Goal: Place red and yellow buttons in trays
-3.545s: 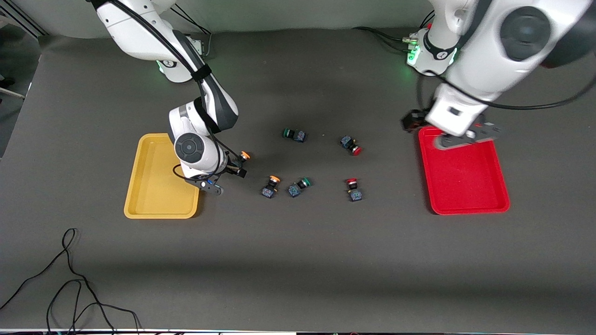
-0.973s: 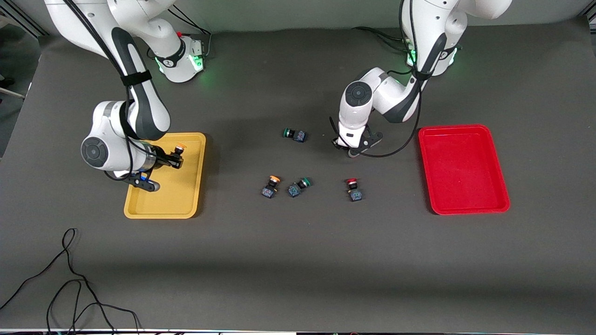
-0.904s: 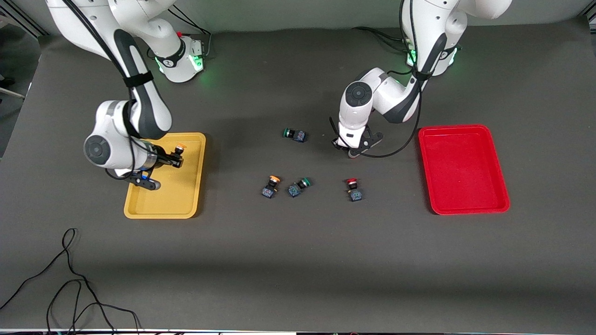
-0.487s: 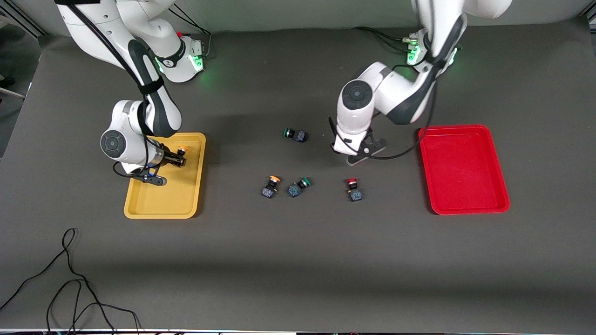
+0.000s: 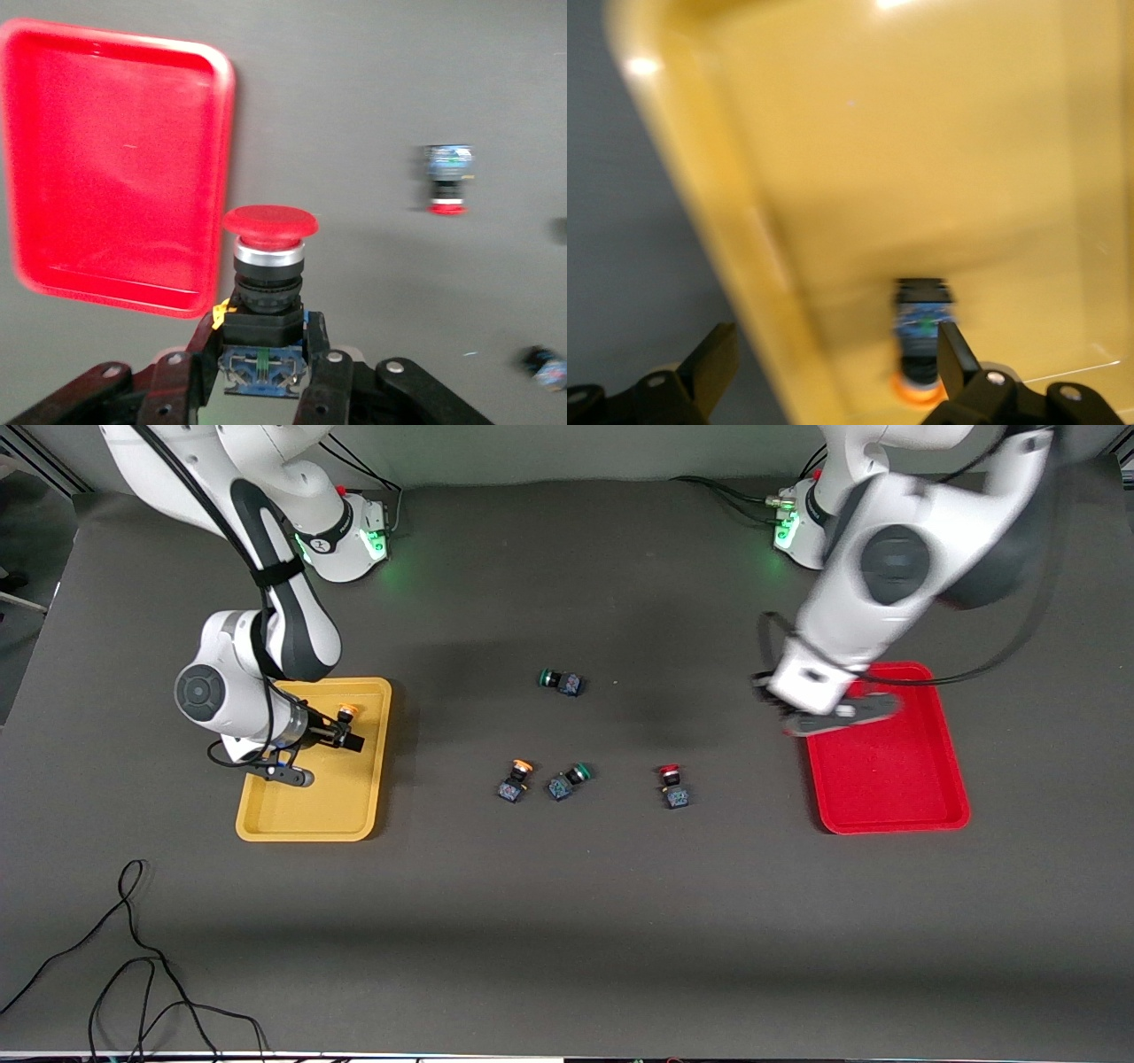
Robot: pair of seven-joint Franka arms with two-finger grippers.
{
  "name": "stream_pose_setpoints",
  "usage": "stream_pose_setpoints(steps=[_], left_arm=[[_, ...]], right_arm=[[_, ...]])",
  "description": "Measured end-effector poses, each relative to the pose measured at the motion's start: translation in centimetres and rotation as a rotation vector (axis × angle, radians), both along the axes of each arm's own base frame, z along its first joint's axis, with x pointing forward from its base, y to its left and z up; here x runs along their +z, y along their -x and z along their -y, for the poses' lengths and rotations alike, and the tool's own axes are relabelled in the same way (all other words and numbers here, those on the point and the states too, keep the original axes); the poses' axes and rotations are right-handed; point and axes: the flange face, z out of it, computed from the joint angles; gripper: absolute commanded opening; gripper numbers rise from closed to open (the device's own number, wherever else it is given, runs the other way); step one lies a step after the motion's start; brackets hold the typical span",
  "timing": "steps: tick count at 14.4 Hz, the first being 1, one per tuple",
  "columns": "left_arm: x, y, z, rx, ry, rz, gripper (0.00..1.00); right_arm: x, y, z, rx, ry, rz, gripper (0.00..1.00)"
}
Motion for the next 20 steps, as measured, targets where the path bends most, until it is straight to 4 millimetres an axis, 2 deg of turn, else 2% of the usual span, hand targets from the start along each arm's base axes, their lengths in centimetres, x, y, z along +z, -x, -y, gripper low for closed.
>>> stream_pose_setpoints(steps=[2,4,5,6,8,10,11,12,13,14,15,17,19,20], left_arm=[[-0.5,-1.5,-7.1,-0.025,0.018,-0.019,0.25],[-2.4,-2.2,-12.9,-0.049,0.038,-0.015,0.25],[-4.3,-2.1,-14.7,-0.059,0.045,-0.002,0.25],[-6.5,-1.9,-15.6,-0.069,0.049,0.012,0.25],[-12.1,-1.1,-15.5,-0.085,0.055,0.035,0.26],[-18.0,-0.4,-15.0,-0.097,0.061,0.035,0.28],[-20.4,-0.2,-15.0,-0.099,0.065,0.029,0.39],[-22.3,-0.1,-15.0,-0.100,0.069,0.023,0.73],[-23.6,-0.1,-15.0,-0.099,0.071,0.015,1.00],[-24.2,-0.1,-15.0,-0.098,0.072,0.010,1.00],[-24.2,-0.3,-15.1,-0.098,0.072,0.012,1.00],[-22.7,-1.2,-15.1,-0.097,0.070,0.033,1.00],[-19.2,-2.7,-15.2,-0.095,0.065,0.014,1.00],[-16.6,-3.7,-15.3,-0.094,0.061,0.006,1.00]], right_arm=[[4.5,-2.5,-4.3,0.025,-0.019,0.034,1.00],[8.6,-4.5,-9.0,0.034,-0.022,0.050,1.00],[10.2,-5.4,-11.1,0.035,-0.015,0.052,1.00],[11.1,-6.2,-13.1,0.032,-0.003,0.055,1.00],[11.3,-7.3,-17.3,0.016,0.023,0.068,1.00],[9.4,-7.3,-22.3,-0.015,0.043,0.066,1.00],[7.8,-6.8,-24.8,-0.019,0.055,0.058,1.00],[6.1,-6.3,-26.8,-0.015,0.070,0.051,1.00],[4.4,-6.0,-28.3,-0.009,0.082,0.052,1.00],[2.7,-5.8,-29.3,-0.001,0.089,0.058,1.00],[1.0,-5.7,-29.9,0.006,0.098,0.061,1.00],[-1.9,-5.6,-30.4,0.014,0.116,0.068,1.00],[-4.0,-5.7,-30.6,0.018,0.128,0.080,1.00],[-4.6,-5.7,-30.6,0.019,0.132,0.084,1.00]])
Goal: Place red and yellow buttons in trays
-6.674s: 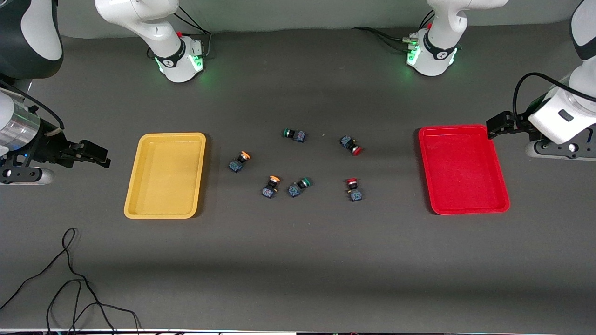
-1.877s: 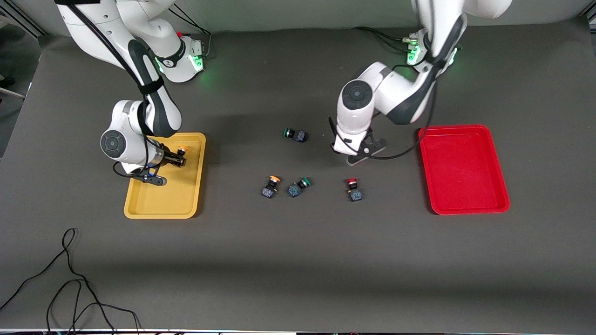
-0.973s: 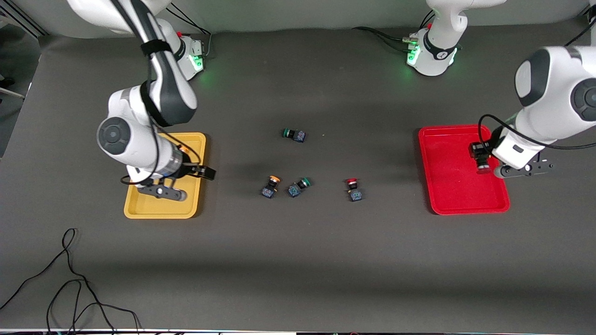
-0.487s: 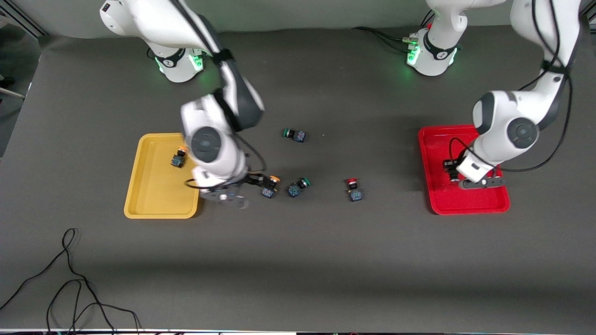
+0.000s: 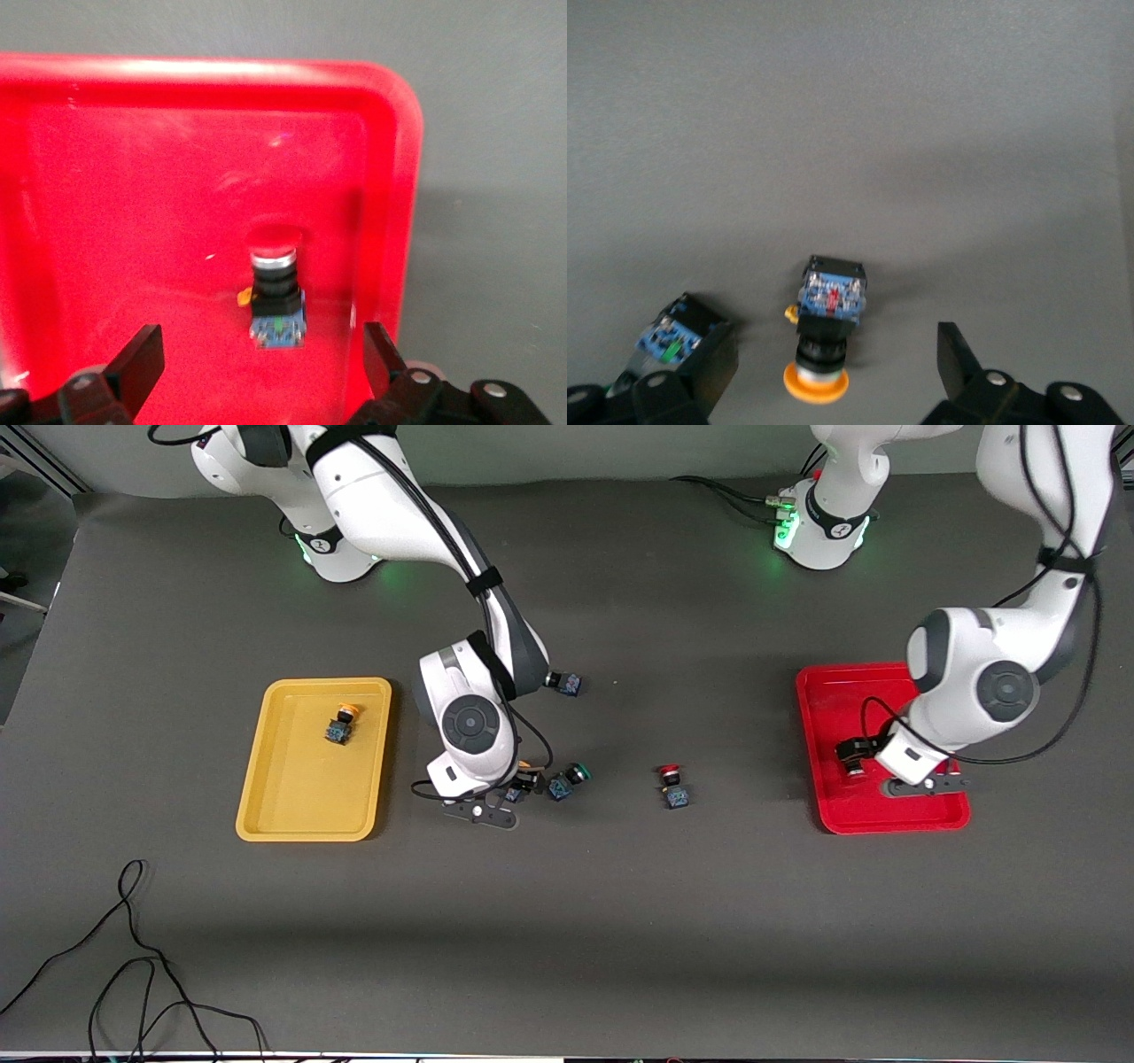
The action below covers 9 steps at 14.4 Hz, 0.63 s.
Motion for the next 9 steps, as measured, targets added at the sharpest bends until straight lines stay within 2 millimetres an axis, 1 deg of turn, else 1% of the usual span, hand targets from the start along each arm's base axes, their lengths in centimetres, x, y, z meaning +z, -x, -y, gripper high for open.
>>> stream_pose_setpoints(steps=[2,3,4,5,6,7,8,9], left_arm=[[5.7,-1.6,0.2,-0.003,-0.006,0.003,1.00],[8.3,-2.3,0.6,-0.006,-0.006,0.018,1.00],[10.3,-2.7,1.3,-0.006,-0.006,0.034,1.00],[11.6,-3.0,2.6,0.003,-0.007,0.046,1.00],[12.1,-3.1,4.5,0.015,-0.009,0.054,1.00],[12.2,-2.9,7.0,0.022,-0.010,0.056,1.00],[12.1,-2.5,10.0,0.032,-0.012,0.060,1.00],[11.9,-1.9,13.5,0.047,-0.013,0.066,1.00]], right_arm=[[-1.0,0.0,0.1,0.000,0.008,0.004,1.00],[-1.5,-0.1,0.2,-0.001,0.009,0.010,1.00],[-2.0,-0.2,0.3,-0.008,0.003,0.017,1.00],[-2.5,-0.3,0.4,-0.022,-0.010,0.019,1.00],[-2.9,-0.2,0.5,-0.032,-0.018,0.020,1.00],[-3.4,-0.2,0.5,-0.037,-0.019,0.019,1.00],[-3.7,-0.2,0.6,-0.039,-0.019,0.021,1.00],[-3.9,-0.2,0.6,-0.039,-0.019,0.024,1.00]])
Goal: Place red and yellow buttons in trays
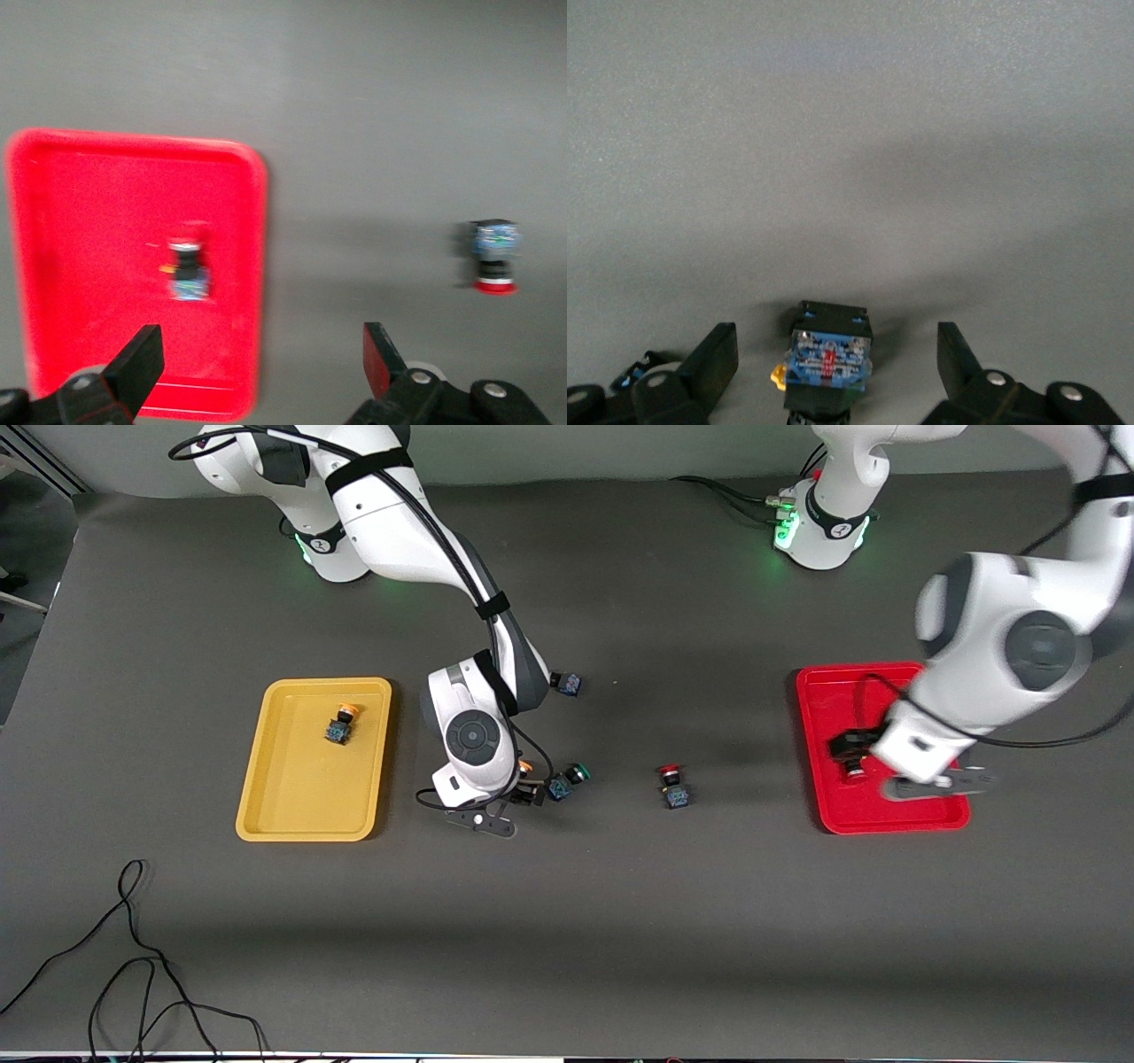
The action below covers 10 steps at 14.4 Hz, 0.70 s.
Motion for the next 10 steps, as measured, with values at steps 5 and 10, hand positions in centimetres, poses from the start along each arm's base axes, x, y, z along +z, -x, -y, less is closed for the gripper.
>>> stream_pose_setpoints(steps=[5,10], left_arm=[[-3.3,1.4,14.2,0.083,0.037,0.062,1.00],[-13.7,-0.8,17.2,0.101,0.072,0.078,1.00]], right_arm=[[-1.3,1.1,-0.7,0.011,-0.002,-0.025,0.87],[-1.5,1.4,-0.8,0.020,-0.006,-0.025,0.38]])
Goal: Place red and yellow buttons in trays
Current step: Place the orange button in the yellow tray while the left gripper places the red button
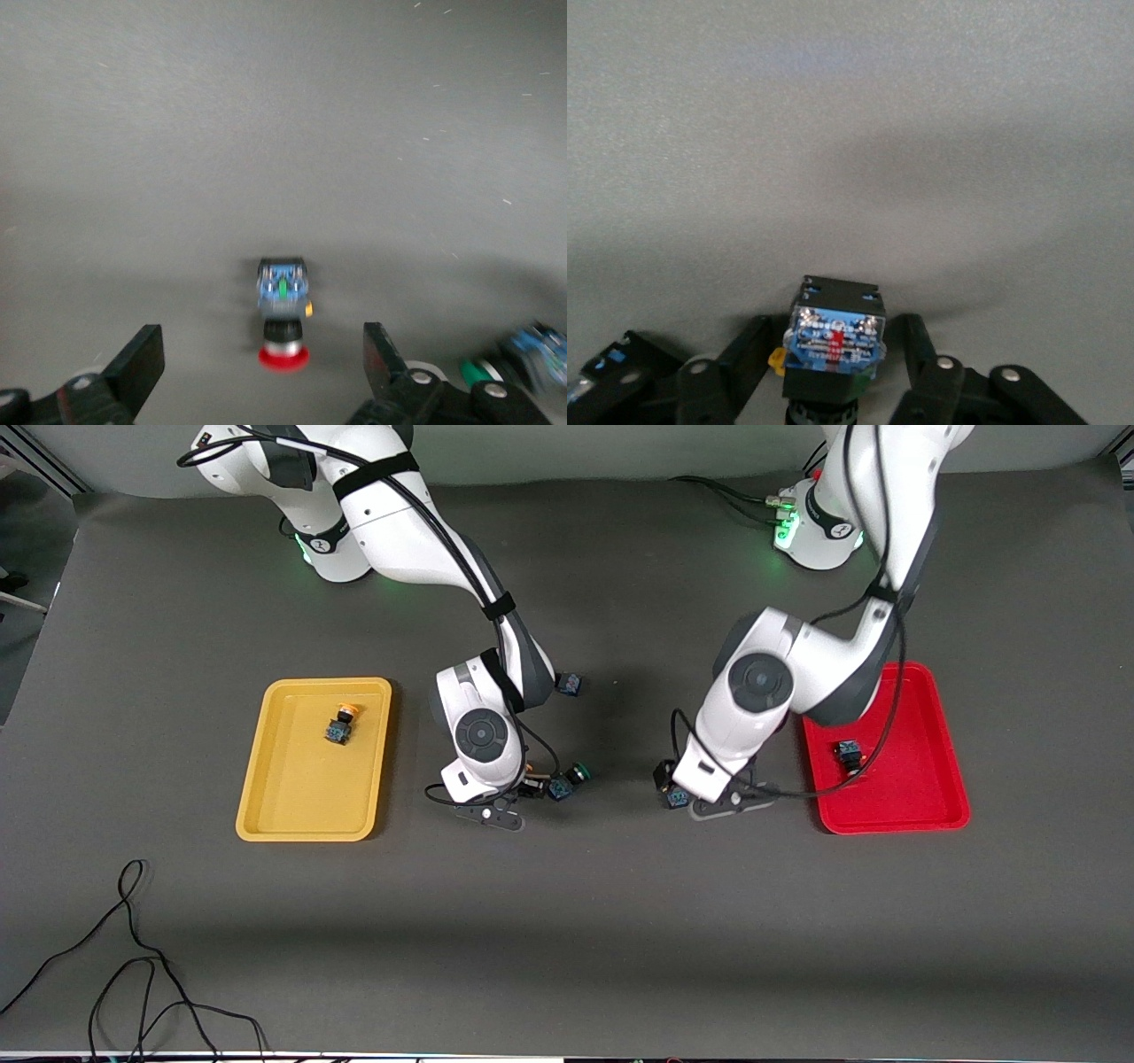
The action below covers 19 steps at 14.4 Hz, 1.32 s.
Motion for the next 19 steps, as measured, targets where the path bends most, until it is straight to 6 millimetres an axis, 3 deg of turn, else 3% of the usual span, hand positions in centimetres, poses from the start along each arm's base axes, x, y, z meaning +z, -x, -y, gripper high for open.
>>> stream_pose_setpoints(steps=[3,6,8,9,11,14,17,19], left_arm=[[-5.5,-0.2,0.1,0.004,0.000,-0.019,1.00],[-8.4,0.6,1.2,0.011,-0.006,-0.041,0.95],[-9.2,1.2,1.8,0.012,-0.011,-0.052,0.44],[-9.4,1.2,1.9,0.013,-0.012,-0.054,0.31],[-9.3,1.1,1.8,0.016,-0.012,-0.052,0.17],[-8.5,0.3,1.9,0.021,-0.005,-0.034,0.15],[-7.2,-0.8,1.8,0.028,-0.004,-0.024,0.15],[-4.6,-2.0,1.5,0.038,-0.024,-0.048,0.15]], right_arm=[[0.4,-0.2,0.1,0.010,-0.006,0.003,0.23],[0.6,-0.4,0.5,0.009,-0.004,-0.003,0.20],[1.7,-0.9,1.4,0.011,-0.002,-0.015,0.20],[2.9,-1.5,2.4,0.019,-0.005,-0.031,0.20],[6.9,-3.5,6.1,0.031,-0.030,-0.073,0.20],[14.2,-6.3,13.9,0.030,-0.079,-0.096,0.20],[19.4,-7.0,21.1,0.036,-0.099,-0.093,0.20],[21.4,-6.6,26.4,0.079,-0.120,-0.102,0.20]])
